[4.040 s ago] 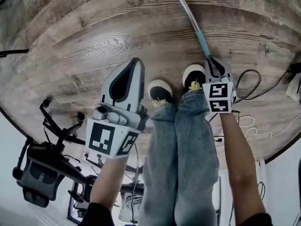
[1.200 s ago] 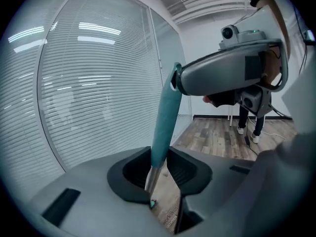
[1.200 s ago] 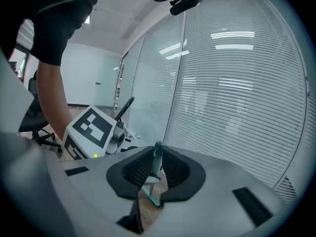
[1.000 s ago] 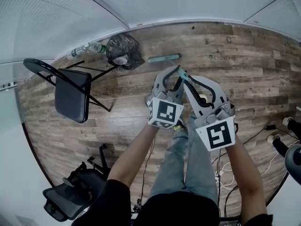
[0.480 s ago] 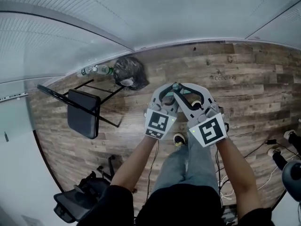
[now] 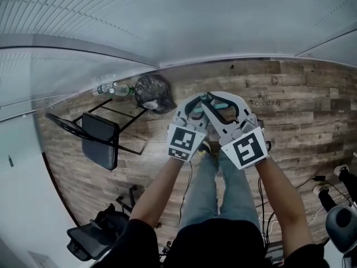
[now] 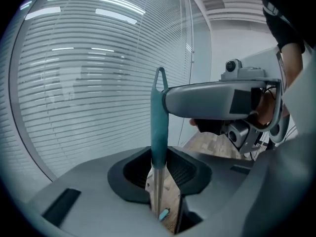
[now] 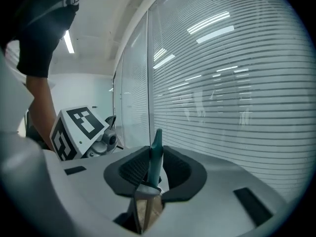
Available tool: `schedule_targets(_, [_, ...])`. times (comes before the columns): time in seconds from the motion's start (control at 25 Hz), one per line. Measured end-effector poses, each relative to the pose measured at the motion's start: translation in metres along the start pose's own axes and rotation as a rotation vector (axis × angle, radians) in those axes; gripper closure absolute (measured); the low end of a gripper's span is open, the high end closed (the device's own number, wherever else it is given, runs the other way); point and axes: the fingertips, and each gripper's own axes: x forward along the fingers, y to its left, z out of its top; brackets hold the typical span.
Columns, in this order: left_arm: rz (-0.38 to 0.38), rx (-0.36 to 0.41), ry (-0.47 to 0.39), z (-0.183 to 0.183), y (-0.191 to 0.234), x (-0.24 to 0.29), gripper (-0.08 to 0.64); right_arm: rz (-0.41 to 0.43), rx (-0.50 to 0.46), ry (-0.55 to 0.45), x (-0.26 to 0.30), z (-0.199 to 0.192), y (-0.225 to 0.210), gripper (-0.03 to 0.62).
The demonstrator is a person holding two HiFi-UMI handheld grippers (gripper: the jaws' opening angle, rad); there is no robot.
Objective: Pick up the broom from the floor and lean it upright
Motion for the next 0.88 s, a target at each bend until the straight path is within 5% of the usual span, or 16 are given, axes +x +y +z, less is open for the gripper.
schedule_targets(0.88, [-0.128,-0.065,-0.104,0.037,0.111,0.093,0.449,-0.187,0.015,0.144,0.112,0.002,-0.113,0.499])
